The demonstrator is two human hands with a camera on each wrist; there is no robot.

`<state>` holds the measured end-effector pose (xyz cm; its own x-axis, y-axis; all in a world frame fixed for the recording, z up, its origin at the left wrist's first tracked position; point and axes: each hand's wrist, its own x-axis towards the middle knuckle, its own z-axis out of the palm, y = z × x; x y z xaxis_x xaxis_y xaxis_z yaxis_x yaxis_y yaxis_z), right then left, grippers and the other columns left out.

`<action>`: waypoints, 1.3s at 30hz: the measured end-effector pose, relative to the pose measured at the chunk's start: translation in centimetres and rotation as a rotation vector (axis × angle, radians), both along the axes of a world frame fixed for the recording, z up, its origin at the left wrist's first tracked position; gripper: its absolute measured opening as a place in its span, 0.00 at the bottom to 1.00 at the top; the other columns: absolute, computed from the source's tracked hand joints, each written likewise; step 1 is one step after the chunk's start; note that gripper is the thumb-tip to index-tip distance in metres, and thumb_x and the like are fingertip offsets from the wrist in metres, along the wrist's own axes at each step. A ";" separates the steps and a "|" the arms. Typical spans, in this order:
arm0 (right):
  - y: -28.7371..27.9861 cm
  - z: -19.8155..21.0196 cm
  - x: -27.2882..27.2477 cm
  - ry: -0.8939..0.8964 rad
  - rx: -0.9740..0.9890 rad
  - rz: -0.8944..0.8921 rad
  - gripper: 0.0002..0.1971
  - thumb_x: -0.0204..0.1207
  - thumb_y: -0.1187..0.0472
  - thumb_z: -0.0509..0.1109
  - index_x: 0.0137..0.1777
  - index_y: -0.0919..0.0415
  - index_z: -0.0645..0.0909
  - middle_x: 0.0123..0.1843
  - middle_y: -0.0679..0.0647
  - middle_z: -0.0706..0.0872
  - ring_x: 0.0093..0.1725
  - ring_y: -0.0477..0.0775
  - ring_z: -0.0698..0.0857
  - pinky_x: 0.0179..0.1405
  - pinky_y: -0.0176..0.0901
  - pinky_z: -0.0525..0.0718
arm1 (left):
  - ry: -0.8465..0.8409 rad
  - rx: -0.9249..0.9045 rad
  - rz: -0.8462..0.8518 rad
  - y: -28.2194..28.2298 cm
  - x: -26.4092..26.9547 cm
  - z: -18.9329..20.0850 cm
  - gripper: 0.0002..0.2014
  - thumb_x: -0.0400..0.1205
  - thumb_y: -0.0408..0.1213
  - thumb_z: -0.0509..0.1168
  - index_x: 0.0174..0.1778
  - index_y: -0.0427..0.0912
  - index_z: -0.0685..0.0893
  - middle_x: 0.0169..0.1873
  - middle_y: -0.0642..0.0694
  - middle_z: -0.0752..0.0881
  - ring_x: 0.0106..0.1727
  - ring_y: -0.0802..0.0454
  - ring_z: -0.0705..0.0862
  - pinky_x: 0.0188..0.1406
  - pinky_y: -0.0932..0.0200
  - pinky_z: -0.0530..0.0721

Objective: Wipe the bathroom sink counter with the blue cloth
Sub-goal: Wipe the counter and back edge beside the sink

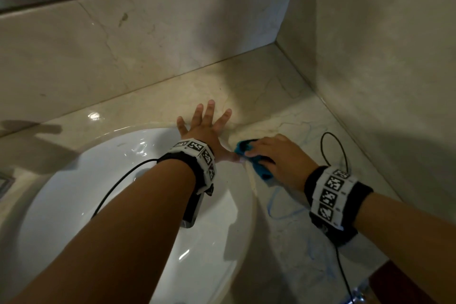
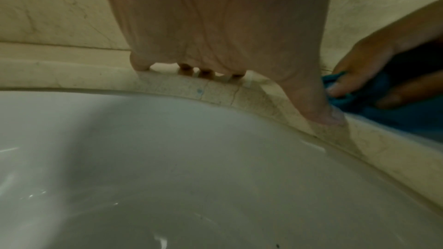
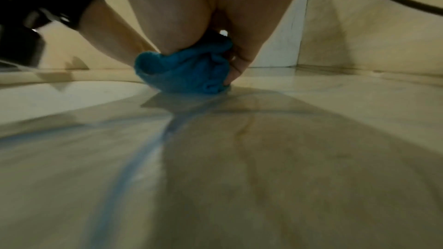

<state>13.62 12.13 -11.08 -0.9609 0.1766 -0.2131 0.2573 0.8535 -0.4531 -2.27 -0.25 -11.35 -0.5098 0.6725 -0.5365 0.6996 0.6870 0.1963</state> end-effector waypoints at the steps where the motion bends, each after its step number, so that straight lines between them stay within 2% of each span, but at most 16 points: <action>1: 0.9 -0.1 -0.4 0.020 -0.002 -0.079 0.18 0.73 0.70 0.68 0.62 0.58 0.83 0.62 0.60 0.84 0.60 0.64 0.80 0.66 0.50 0.74 | -0.002 0.001 -0.001 0.0 0.0 0.0 0.61 0.58 0.77 0.66 0.78 0.69 0.33 0.79 0.54 0.25 0.81 0.48 0.27 0.76 0.28 0.35; 4: 2.8 -0.1 -2.2 0.064 0.043 -0.302 0.21 0.75 0.68 0.65 0.69 0.57 0.76 0.67 0.59 0.81 0.64 0.62 0.78 0.69 0.46 0.70 | -0.002 -0.003 -0.004 0.0 -0.1 -0.1 0.61 0.58 0.78 0.66 0.78 0.69 0.33 0.79 0.54 0.25 0.81 0.47 0.27 0.76 0.27 0.35; 6: 2.3 -0.3 -2.7 0.040 0.062 -0.346 0.23 0.77 0.67 0.64 0.72 0.57 0.73 0.71 0.58 0.78 0.66 0.62 0.76 0.69 0.44 0.67 | -0.001 -0.013 -0.009 0.0 -0.1 -0.1 0.61 0.58 0.78 0.65 0.78 0.68 0.32 0.79 0.54 0.24 0.81 0.47 0.27 0.76 0.27 0.36; 12: -1.1 0.4 1.1 -0.043 0.044 -0.109 0.20 0.78 0.67 0.62 0.70 0.54 0.75 0.70 0.53 0.78 0.67 0.56 0.74 0.66 0.33 0.60 | 0.006 -0.037 -0.023 0.1 0.0 0.7 0.62 0.58 0.77 0.66 0.79 0.67 0.34 0.80 0.52 0.26 0.81 0.46 0.29 0.76 0.27 0.38; 14: 0.1 0.6 1.5 -0.063 0.006 -0.132 0.20 0.78 0.67 0.63 0.69 0.54 0.77 0.70 0.53 0.78 0.67 0.57 0.74 0.67 0.35 0.61 | 0.026 -0.059 -0.029 0.5 0.1 1.2 0.63 0.57 0.77 0.67 0.80 0.64 0.35 0.81 0.49 0.28 0.82 0.44 0.31 0.77 0.27 0.40; 17: 4.3 0.1 0.7 -0.011 0.031 -0.298 0.19 0.77 0.66 0.65 0.68 0.56 0.78 0.66 0.59 0.81 0.65 0.62 0.77 0.69 0.43 0.68 | 0.077 -0.048 -0.056 1.9 0.8 1.8 0.62 0.60 0.77 0.65 0.82 0.58 0.38 0.81 0.46 0.30 0.82 0.43 0.30 0.76 0.27 0.37; 19: 6.7 -0.2 0.0 -0.028 0.110 -0.406 0.20 0.78 0.63 0.65 0.70 0.56 0.75 0.66 0.61 0.81 0.65 0.64 0.76 0.69 0.49 0.72 | 0.041 -0.049 -0.086 2.8 1.4 1.8 0.61 0.60 0.76 0.67 0.81 0.61 0.36 0.81 0.48 0.28 0.82 0.43 0.30 0.76 0.26 0.38; 21: 7.1 -0.6 -0.3 -0.053 0.167 -0.452 0.21 0.79 0.62 0.63 0.72 0.56 0.73 0.69 0.61 0.79 0.67 0.64 0.73 0.69 0.48 0.69 | 0.004 -0.070 -0.099 3.4 1.8 1.2 0.63 0.58 0.76 0.68 0.80 0.65 0.34 0.80 0.49 0.27 0.82 0.42 0.30 0.75 0.25 0.41; 24: 4.3 -0.9 -0.3 -0.012 0.112 -0.367 0.22 0.78 0.68 0.61 0.72 0.58 0.73 0.72 0.59 0.76 0.68 0.63 0.73 0.69 0.41 0.64 | 0.002 -0.083 -0.094 3.7 1.7 0.8 0.65 0.54 0.77 0.69 0.79 0.66 0.32 0.79 0.50 0.26 0.81 0.42 0.29 0.74 0.23 0.41; 28: 2.2 -0.7 0.2 0.014 0.023 -0.145 0.21 0.75 0.71 0.64 0.68 0.59 0.78 0.70 0.58 0.79 0.67 0.61 0.76 0.70 0.40 0.64 | -0.006 -0.113 -0.103 3.8 1.4 1.1 0.67 0.54 0.75 0.71 0.79 0.66 0.32 0.79 0.51 0.25 0.81 0.42 0.29 0.74 0.23 0.43; 30: 4.1 -0.6 -0.4 0.050 -0.035 -0.223 0.21 0.73 0.72 0.65 0.65 0.59 0.81 0.68 0.60 0.81 0.66 0.60 0.78 0.67 0.34 0.66 | -0.010 -0.116 -0.109 3.8 1.4 1.2 0.68 0.53 0.74 0.72 0.78 0.67 0.32 0.79 0.51 0.25 0.81 0.42 0.29 0.74 0.23 0.42; 32: 6.9 -0.4 -1.3 0.090 -0.054 -0.408 0.21 0.74 0.73 0.62 0.66 0.59 0.80 0.68 0.62 0.81 0.65 0.60 0.80 0.64 0.32 0.68 | -0.010 -0.112 -0.106 3.6 1.4 1.2 0.67 0.54 0.73 0.73 0.78 0.67 0.32 0.79 0.52 0.25 0.81 0.43 0.29 0.75 0.23 0.41; 34: 9.6 -0.4 -1.7 0.045 -0.005 -0.527 0.22 0.76 0.73 0.61 0.70 0.60 0.75 0.72 0.63 0.77 0.69 0.62 0.76 0.71 0.39 0.68 | -0.007 -0.111 -0.107 3.5 1.4 1.2 0.67 0.54 0.73 0.73 0.79 0.67 0.32 0.79 0.52 0.25 0.81 0.43 0.28 0.75 0.23 0.40; 35: 10.4 -0.4 -1.7 -0.024 0.037 -0.523 0.24 0.77 0.72 0.61 0.73 0.61 0.72 0.74 0.64 0.74 0.71 0.63 0.73 0.75 0.45 0.66 | -0.003 -0.112 -0.111 3.5 1.5 1.2 0.67 0.54 0.73 0.73 0.79 0.67 0.32 0.79 0.51 0.25 0.81 0.43 0.28 0.74 0.23 0.40; 37: 10.5 -0.5 -1.7 -0.142 0.105 -0.453 0.27 0.76 0.72 0.63 0.75 0.63 0.67 0.76 0.64 0.71 0.74 0.65 0.70 0.77 0.52 0.63 | 0.002 -0.118 -0.123 3.5 1.6 1.3 0.67 0.54 0.73 0.72 0.78 0.66 0.31 0.79 0.51 0.24 0.81 0.42 0.28 0.74 0.22 0.40; 39: 8.8 -0.2 -1.5 -0.128 0.122 -0.409 0.27 0.75 0.73 0.63 0.75 0.62 0.68 0.76 0.64 0.71 0.73 0.66 0.70 0.75 0.55 0.66 | 0.002 -0.118 -0.123 3.5 1.5 1.2 0.68 0.54 0.74 0.73 0.78 0.67 0.30 0.79 0.51 0.24 0.80 0.42 0.27 0.73 0.22 0.39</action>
<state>12.13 20.88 -11.32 -0.7737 0.5684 -0.2800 0.6328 0.7149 -0.2974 -0.77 3.29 -10.16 -0.4286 0.6623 -0.6145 0.7804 0.6141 0.1176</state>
